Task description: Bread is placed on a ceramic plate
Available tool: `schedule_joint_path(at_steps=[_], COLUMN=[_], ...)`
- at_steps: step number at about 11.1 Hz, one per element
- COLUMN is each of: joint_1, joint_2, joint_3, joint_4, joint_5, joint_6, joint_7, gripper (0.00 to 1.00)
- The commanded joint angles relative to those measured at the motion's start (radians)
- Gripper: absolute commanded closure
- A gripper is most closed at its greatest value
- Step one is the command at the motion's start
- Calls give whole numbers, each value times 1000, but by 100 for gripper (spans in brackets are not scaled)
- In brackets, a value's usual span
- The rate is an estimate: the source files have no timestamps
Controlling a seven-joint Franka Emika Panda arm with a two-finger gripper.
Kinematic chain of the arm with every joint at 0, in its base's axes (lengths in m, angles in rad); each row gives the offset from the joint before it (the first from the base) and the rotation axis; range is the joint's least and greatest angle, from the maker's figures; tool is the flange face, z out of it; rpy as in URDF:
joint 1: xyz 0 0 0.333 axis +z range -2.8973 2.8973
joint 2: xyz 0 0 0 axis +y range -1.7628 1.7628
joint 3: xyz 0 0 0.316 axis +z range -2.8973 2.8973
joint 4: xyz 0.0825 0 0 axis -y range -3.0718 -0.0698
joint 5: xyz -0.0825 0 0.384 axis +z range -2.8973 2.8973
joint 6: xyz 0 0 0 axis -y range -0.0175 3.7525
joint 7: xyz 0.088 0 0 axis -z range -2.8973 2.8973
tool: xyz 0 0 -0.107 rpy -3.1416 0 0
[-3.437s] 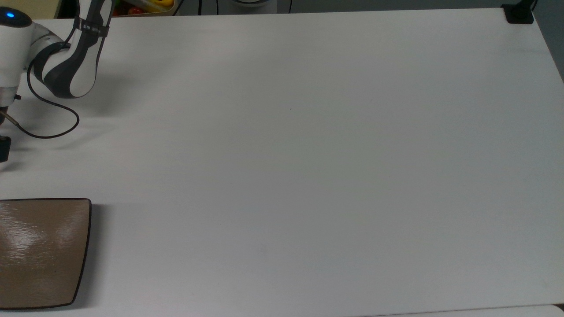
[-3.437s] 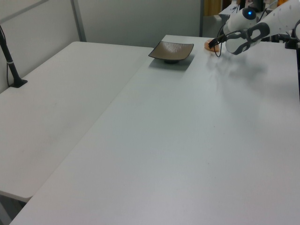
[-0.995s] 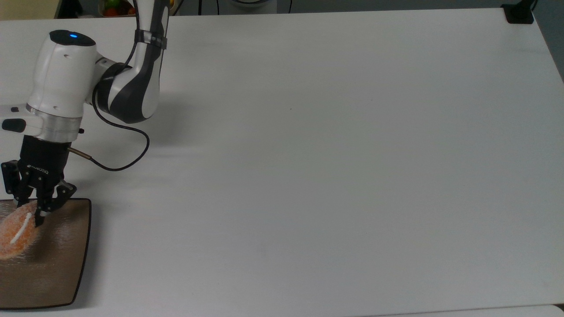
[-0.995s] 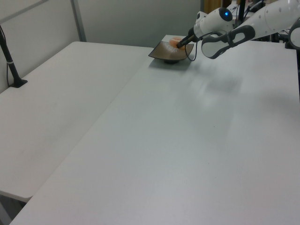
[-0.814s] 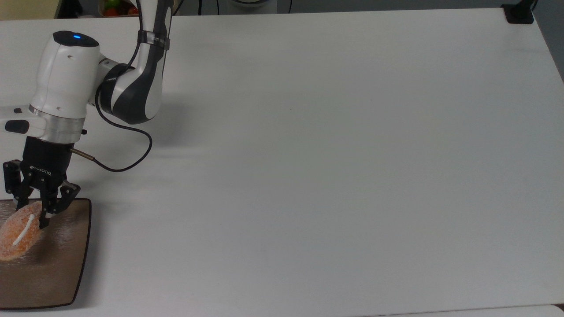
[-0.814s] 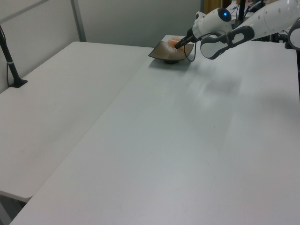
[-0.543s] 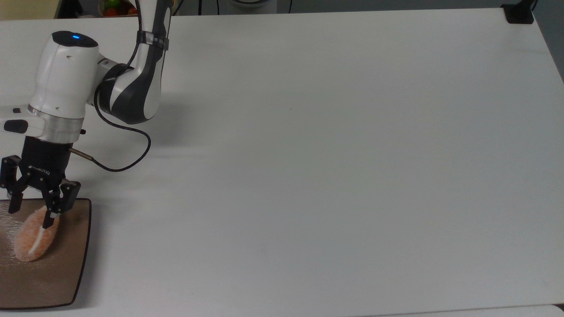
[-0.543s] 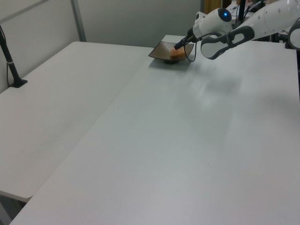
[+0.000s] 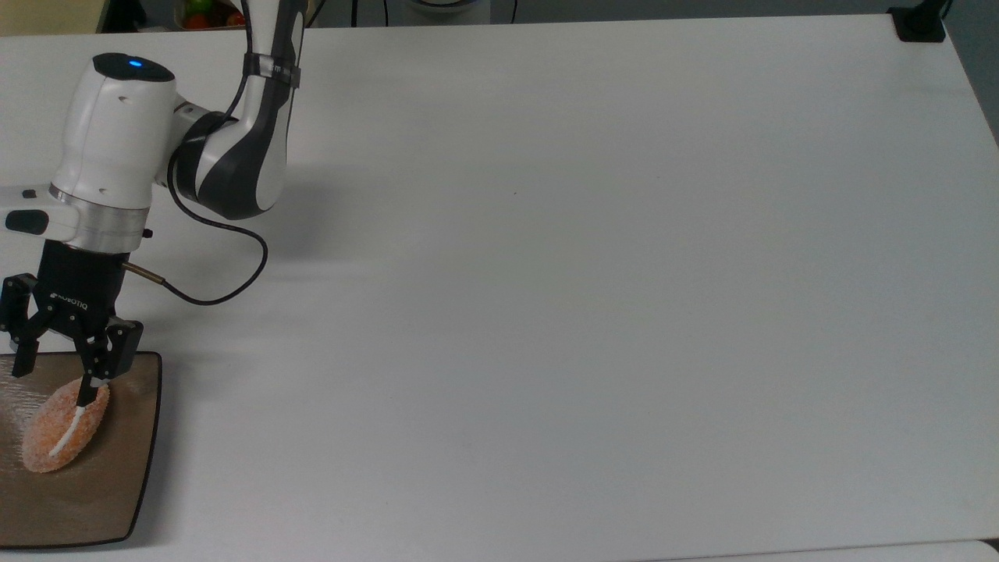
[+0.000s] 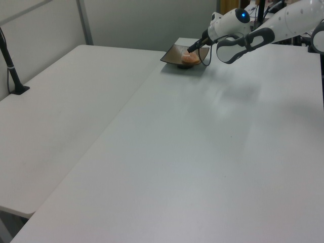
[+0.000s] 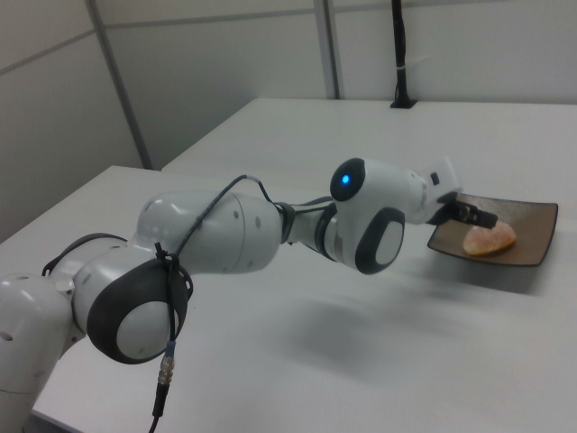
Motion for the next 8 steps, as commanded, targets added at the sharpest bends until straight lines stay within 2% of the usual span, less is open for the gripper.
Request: schedule_joint_path(at_steps=[1,3,6,8], joint_1=[41,55,60,60], joint_2=[-96,-211,-351,-441], joint_3=[-16,-11,16,65], joint_4=[-58,-140,-145,-177], joint_5=[23,28,25,24], joint_6=[0,-119,-482,-688], joint_7=[80,83,77,74], gripper=[14,9,4,3])
